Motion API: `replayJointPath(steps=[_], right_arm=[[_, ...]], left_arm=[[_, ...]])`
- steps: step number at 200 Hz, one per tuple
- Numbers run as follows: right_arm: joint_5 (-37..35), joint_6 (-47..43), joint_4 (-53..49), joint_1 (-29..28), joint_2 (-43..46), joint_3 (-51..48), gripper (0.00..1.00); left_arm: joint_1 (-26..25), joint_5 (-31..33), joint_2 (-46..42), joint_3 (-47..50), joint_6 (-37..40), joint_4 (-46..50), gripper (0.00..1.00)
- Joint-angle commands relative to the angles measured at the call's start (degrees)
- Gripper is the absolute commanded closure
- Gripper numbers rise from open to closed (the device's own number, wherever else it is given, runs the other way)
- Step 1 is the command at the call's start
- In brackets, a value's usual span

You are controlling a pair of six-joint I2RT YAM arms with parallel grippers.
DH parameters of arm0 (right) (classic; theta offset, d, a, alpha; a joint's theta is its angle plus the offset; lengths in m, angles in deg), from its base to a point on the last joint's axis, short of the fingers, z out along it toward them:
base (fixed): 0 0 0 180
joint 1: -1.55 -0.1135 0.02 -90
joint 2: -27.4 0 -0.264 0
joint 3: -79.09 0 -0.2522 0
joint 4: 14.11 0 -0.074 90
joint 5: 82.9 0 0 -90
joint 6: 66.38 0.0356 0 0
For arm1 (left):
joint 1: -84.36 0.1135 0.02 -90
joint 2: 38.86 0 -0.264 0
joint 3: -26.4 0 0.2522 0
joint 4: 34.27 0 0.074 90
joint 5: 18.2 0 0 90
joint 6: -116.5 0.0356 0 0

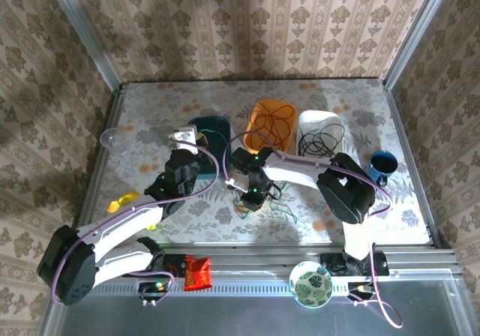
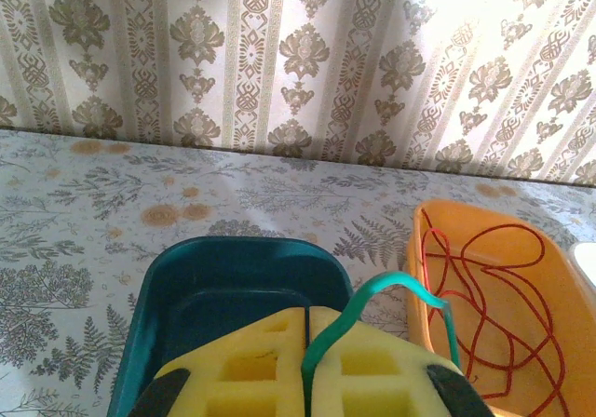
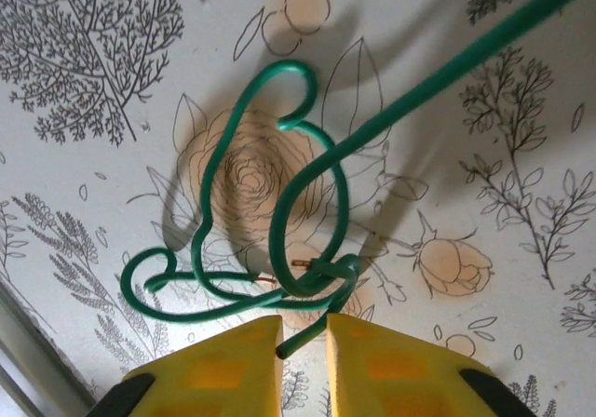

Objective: Untangle the cables

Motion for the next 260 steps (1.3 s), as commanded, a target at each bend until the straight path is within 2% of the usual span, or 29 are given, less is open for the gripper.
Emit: replayJointPath(steps=[1,35,75,106,154,206,260], right_arm=[[-0.97,1.59,2.98,0.66,3.24,-2.80,0.84],[0.66,4.13,6.39,3.57,7.21,-7.39,0.92],[5.69,8.18,10.27,9.43,12.21,-13.69,0.94],[10.27,12.32,13.14,14.43,15.21,-16.83,0.96],[14.31,17.94,14.82,20.84,17.03,-20.01,0.97],[15.27,24.51,17.79,26.85,15.63,-23.19,0.98],[16.18,27.81,20.08,30.25,15.11,-24.93,0.98]], left_arm=[[-0.45,0.80,0.11,-1.34,0.85,-1.33,1.00],[-0.41,1.33,0.16,-1.25,0.97,-1.07,1.00],[-0.41,2.85,0.03,-1.17,2.26,-0.98,1.00],[-0.25,6.32,-0.88,-1.30,4.09,-0.11,1.00],[1.13,15.84,-4.39,-0.84,3.43,6.77,1.00],[3.77,21.61,-9.75,0.33,2.36,15.47,1.00],[9.00,22.69,-13.62,1.34,2.02,21.21,1.00]])
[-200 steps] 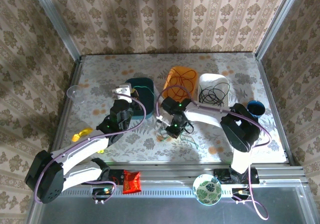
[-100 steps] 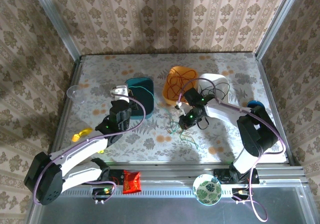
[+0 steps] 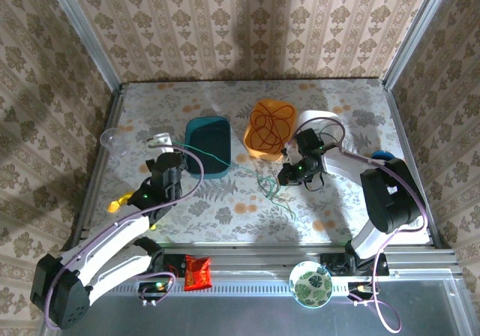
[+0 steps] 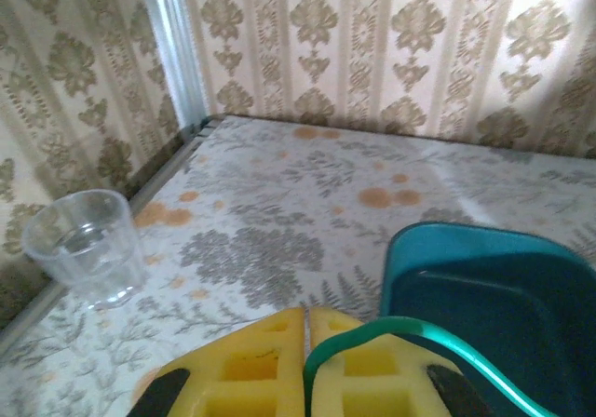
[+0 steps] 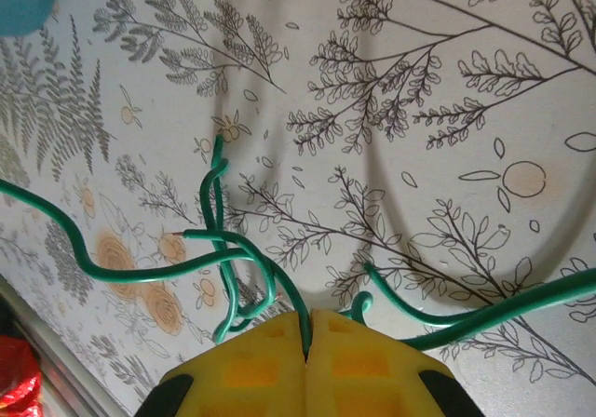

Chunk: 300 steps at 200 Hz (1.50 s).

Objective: Untangle the cables

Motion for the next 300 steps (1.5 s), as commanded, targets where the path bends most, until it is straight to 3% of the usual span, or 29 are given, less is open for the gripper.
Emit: replayJointPath(steps=[1,83,119,130,152,167,181,208,260,300], right_arm=[[-1.35,2.73,-1.85,1.38,-0.96,-1.45,0.98],[-4.20,6.28,-1.44,6.13,-3.63,-3.34,1.00],[-4.04,6.79,-0.89,6.41,-5.08,-3.38,1.00],[-3.89,6.78,-0.71,6.41,-5.66,-3.30,1.00],[-0.94,6.49,0.33,6.14,-6.17,-2.78,0.91],[-0.05,6.41,0.65,5.87,-5.65,-2.13,0.79],[0.23,6.40,0.68,5.88,-4.71,-1.50,0.67],[-0.47,7.13,1.69,5.87,-0.97,-1.53,0.55],[-3.04,5.77,3.50,4.69,10.04,-4.39,0.51],[-2.35,-0.02,1.56,-2.75,15.50,-2.05,0.49]], left_arm=[[2.75,5.40,-2.20,0.33,-0.68,2.02,1.00],[7.31,4.61,-4.91,0.45,1.38,4.35,1.00],[7.64,1.26,-5.19,0.14,3.63,1.95,1.00],[7.63,-2.27,-5.11,0.33,4.48,-0.31,1.00],[7.35,-20.14,-3.97,0.05,6.66,-7.28,1.00],[6.46,-31.20,-1.62,-1.44,5.43,-10.66,1.00],[5.19,-37.01,1.13,-4.50,5.04,-10.79,1.00],[1.77,-40.58,4.85,-9.24,7.67,-11.12,1.00],[0.99,-46.59,7.72,-13.32,8.85,-13.68,1.00],[0.57,-52.19,9.36,-16.52,8.50,-14.47,1.00]])
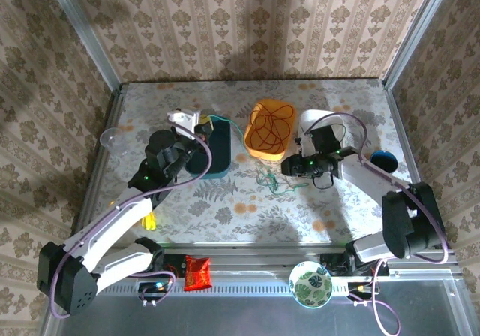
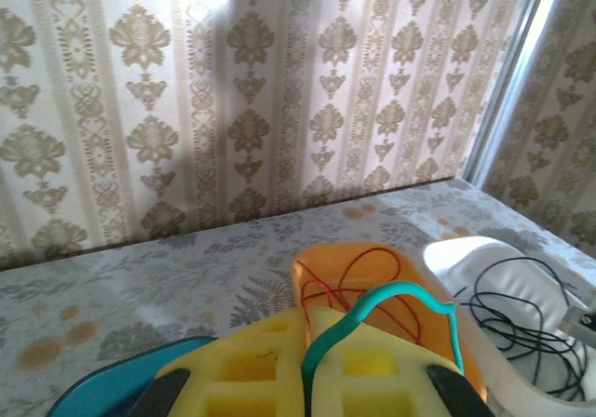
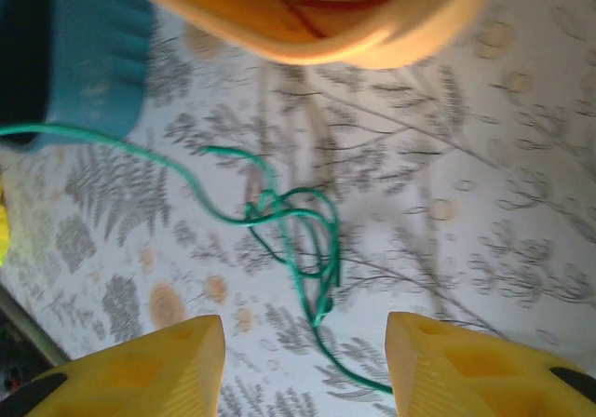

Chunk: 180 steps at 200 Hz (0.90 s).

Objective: Untangle the cables

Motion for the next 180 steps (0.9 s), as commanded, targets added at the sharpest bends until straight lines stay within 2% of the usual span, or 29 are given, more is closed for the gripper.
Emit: replayJointPath(steps=[1,25,42,95,127,180], right_arm=[[-0.05,-5.25,-2.59,-4.88,2.52,2.08,0.48],[-1.06,-9.39,-5.35,-11.56,1.67,6.61,0.45],[-3.75,-10.78,-5.91,-14.38,-2.53,9.54,0.42],[-13.28,-10.65,-0.65,-14.56,-9.94,13.89,0.41],[-7.12,-8.00,5.63,-12.59,-11.05,13.60,0.45],[1.95,-4.58,11.20,-12.48,-11.44,13.90,0.52]], left_arm=[[-0.60,-5.93,0.71,-3.56,1.15,-2.65,1.00],[-1.22,-8.83,1.83,-4.98,1.58,-3.69,1.00],[-1.62,-10.48,2.23,-5.62,1.59,-4.19,1.00],[-1.93,-15.22,1.32,-6.15,-0.25,-6.37,1.00],[-1.77,-16.54,0.65,-6.12,-1.52,-7.35,1.00],[-1.71,-18.66,2.20,-5.49,-3.92,-10.31,1.00]])
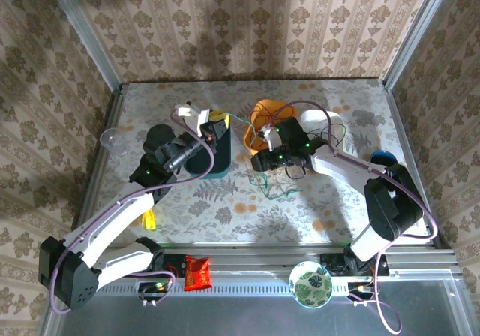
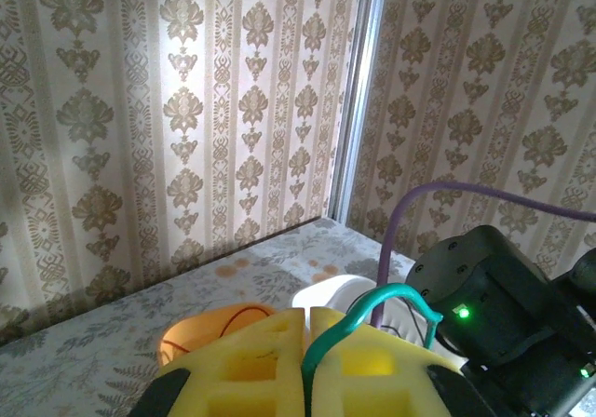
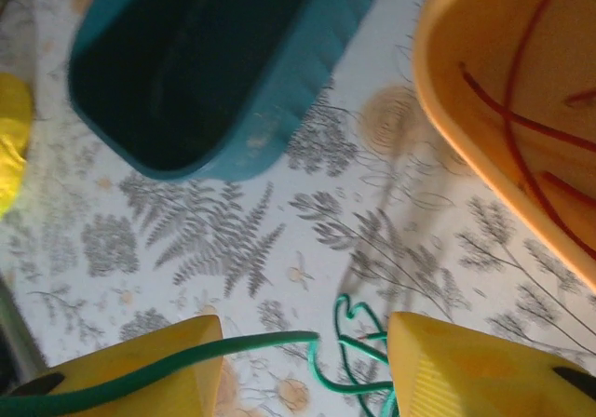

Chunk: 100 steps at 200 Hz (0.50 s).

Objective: Untangle the cables

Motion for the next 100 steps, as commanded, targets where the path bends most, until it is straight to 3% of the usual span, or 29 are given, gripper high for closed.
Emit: replayJointPath(steps=[1,30,52,100], right_arm=[[5.93,2.93,4.81,-0.09,-0.53,1.26,0.52],[8.52,6.66,9.35,0.08,0.14,1.03,0.63],[9.39,9.05,11.97,0.47,0.23,1.08,0.76],[2.20,9.22,11.66,0.54,3.61,-0.53,0.98]], left_arm=[[-0.18,-2.73,0.25,-1.40,-2.51,-4.27,1.00],[0.15,-4.65,1.14,-0.82,-4.68,-6.33,1.00],[0.93,-5.19,1.40,0.45,-7.39,-9.28,1.00],[2.45,-4.83,0.28,2.13,-8.63,-8.72,1.00]])
